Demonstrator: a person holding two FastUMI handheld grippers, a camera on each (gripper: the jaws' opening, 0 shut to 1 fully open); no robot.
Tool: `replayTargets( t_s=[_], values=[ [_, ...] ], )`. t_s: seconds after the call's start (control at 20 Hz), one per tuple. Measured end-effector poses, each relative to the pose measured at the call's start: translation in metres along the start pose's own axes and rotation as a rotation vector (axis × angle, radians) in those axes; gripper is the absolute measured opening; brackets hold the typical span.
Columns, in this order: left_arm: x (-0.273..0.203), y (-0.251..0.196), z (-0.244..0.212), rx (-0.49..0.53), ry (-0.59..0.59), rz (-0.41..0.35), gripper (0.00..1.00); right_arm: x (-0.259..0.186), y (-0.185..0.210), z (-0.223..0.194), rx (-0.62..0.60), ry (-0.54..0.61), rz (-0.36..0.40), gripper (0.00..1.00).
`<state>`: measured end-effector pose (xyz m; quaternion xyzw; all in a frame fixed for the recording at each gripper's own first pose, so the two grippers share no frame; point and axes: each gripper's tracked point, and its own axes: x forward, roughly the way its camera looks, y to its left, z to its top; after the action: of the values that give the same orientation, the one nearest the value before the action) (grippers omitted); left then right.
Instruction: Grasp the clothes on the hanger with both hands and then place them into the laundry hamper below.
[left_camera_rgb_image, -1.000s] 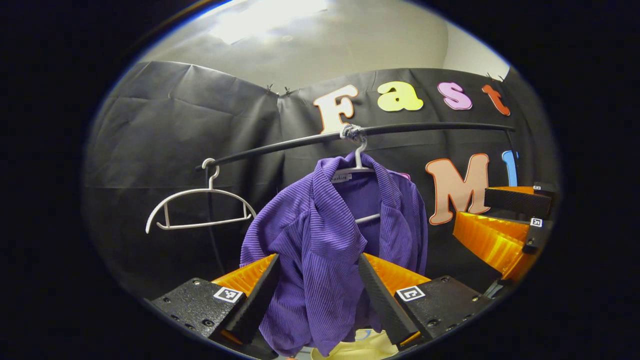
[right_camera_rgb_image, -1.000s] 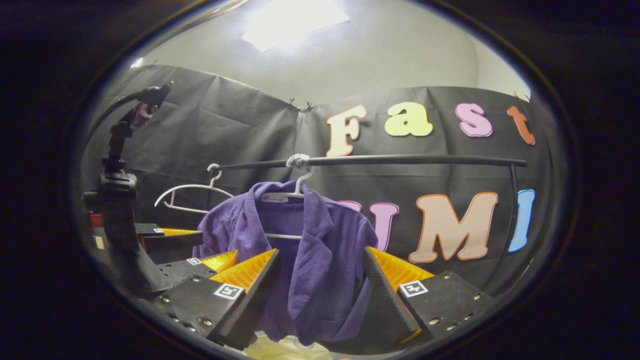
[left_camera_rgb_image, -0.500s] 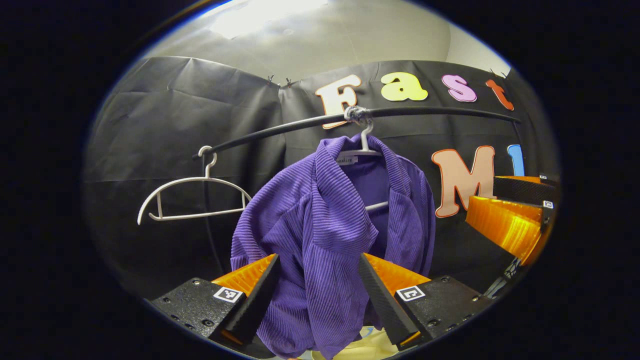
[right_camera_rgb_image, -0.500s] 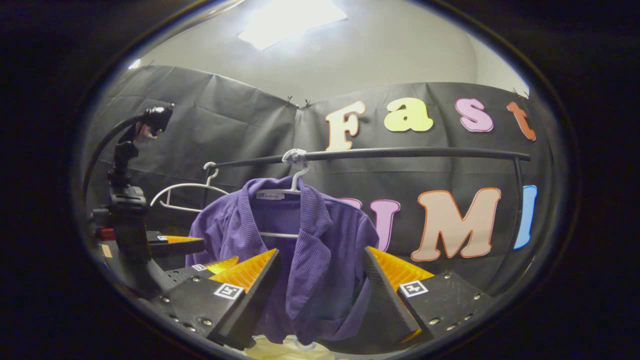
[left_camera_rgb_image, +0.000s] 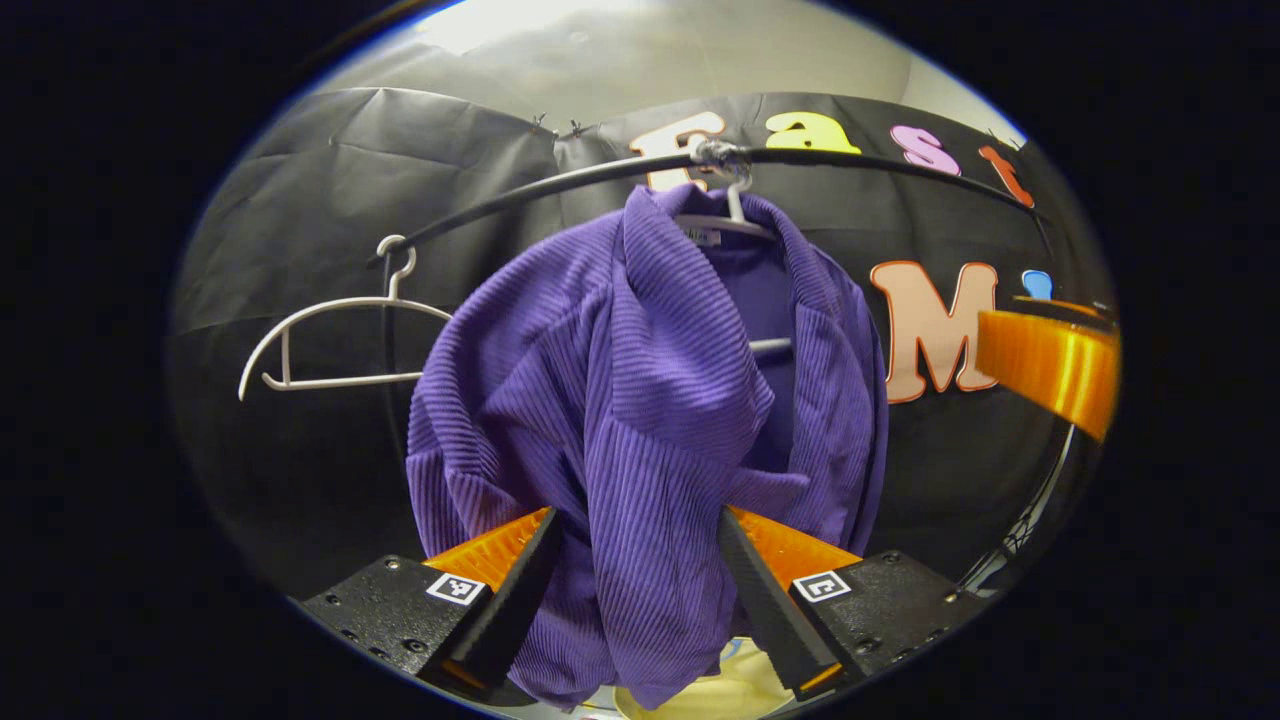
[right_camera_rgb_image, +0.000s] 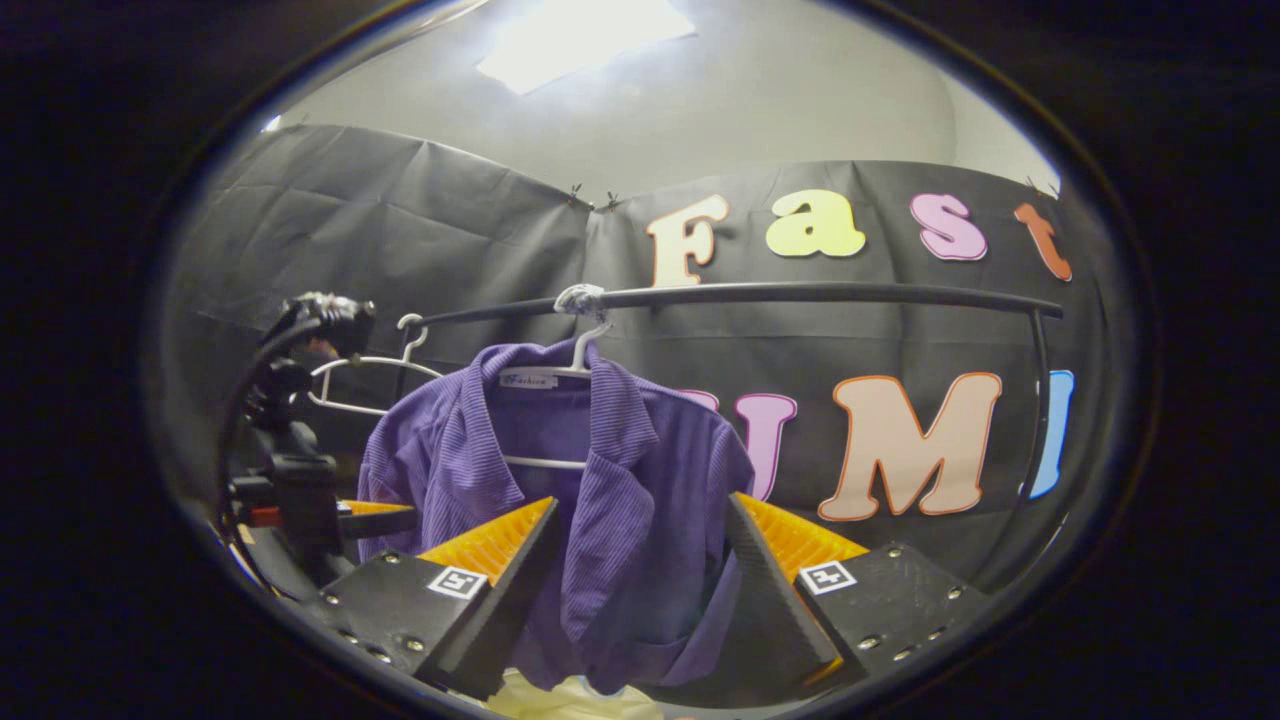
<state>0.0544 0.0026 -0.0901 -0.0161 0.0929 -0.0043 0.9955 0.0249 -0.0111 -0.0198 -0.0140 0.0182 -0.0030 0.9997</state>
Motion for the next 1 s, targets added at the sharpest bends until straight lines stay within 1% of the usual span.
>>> replayTargets(
  t_s=[0.1, 0.15, 0.5, 0.55, 0.6, 0.7, 0.75, 1.0],
  values=[
    [0.005, 0.0, -0.002, -0.015, 0.003, -0.012, 0.96, 0.0, -0.001, -0.002, -0.005, 0.004, -0.003, 0.97],
    [0.009, 0.002, -0.003, -0.009, 0.008, -0.016, 0.92, 0.001, -0.001, -0.004, -0.008, 0.006, -0.004, 0.97],
    [0.01, 0.009, 0.001, -0.043, 0.012, -0.045, 0.29, 0.007, 0.007, -0.01, -0.006, 0.012, 0.012, 0.98],
    [0.009, 0.011, 0.002, -0.047, 0.016, -0.045, 0.23, 0.007, 0.009, -0.01, -0.004, 0.014, 0.016, 0.98],
    [0.009, 0.013, 0.002, -0.05, 0.02, -0.039, 0.12, 0.009, 0.01, -0.012, -0.001, 0.017, 0.018, 0.98],
    [0.005, 0.016, 0.004, -0.059, 0.03, -0.033, 0.0, 0.012, 0.013, -0.015, 0.007, 0.025, 0.023, 0.99],
    [0.003, 0.017, 0.005, -0.063, 0.036, -0.032, 0.0, 0.014, 0.015, -0.017, 0.012, 0.03, 0.024, 0.98],
    [-0.013, 0.018, 0.017, -0.074, 0.029, -0.064, 0.0, 0.026, 0.027, -0.029, 0.021, 0.059, 0.037, 0.98]
  ],
)
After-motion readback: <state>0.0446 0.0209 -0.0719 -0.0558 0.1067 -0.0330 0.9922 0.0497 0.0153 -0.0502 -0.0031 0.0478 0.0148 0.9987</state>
